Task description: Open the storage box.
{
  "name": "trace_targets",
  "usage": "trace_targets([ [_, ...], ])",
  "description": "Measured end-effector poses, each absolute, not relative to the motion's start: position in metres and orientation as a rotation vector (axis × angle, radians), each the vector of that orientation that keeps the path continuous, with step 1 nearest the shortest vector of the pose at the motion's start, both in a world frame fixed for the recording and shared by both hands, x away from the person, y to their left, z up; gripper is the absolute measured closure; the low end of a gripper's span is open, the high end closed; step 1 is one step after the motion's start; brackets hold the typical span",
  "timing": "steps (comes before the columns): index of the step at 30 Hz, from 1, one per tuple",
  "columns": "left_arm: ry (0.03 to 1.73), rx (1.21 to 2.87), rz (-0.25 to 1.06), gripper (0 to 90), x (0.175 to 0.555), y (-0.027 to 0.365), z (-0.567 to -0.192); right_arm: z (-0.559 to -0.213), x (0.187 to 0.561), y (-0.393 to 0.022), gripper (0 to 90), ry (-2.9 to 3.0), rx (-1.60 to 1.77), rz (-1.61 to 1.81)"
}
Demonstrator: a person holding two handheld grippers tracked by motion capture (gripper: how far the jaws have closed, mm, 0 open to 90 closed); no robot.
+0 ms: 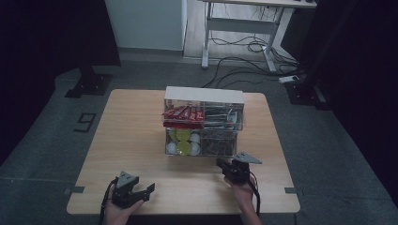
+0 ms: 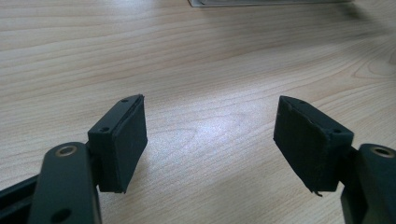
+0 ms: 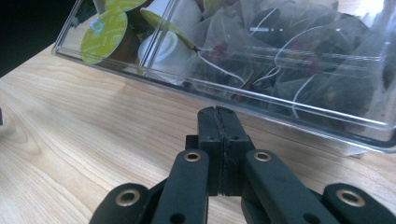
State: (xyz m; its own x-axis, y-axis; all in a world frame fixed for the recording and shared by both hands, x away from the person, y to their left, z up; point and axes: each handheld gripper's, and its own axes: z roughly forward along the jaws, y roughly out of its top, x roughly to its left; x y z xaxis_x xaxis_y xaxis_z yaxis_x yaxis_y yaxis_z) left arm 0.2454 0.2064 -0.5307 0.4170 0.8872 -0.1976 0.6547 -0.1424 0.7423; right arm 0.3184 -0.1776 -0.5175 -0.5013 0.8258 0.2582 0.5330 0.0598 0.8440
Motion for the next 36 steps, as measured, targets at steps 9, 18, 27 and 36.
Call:
trace_targets([
  [9, 1.315, 1.877, 0.370, 26.1, 0.245, 0.206, -0.531, -0.520, 0.321, -0.180, 89.0, 2.044, 1.383, 1.407],
  [18, 1.317, 1.879, 0.368, 26.1, 0.245, 0.207, -0.531, -0.514, 0.317, -0.181, 89.0, 2.033, 1.364, 1.423],
  [27, 1.316, 1.887, 0.369, 26.1, 0.245, 0.206, -0.532, -0.502, 0.315, -0.189, 89.0, 1.976, 1.362, 1.463],
  [36, 1.347, 1.882, 0.378, 26.1, 0.248, 0.212, -0.536, -0.496, 0.320, -0.184, 89.0, 1.991, 1.345, 1.505],
])
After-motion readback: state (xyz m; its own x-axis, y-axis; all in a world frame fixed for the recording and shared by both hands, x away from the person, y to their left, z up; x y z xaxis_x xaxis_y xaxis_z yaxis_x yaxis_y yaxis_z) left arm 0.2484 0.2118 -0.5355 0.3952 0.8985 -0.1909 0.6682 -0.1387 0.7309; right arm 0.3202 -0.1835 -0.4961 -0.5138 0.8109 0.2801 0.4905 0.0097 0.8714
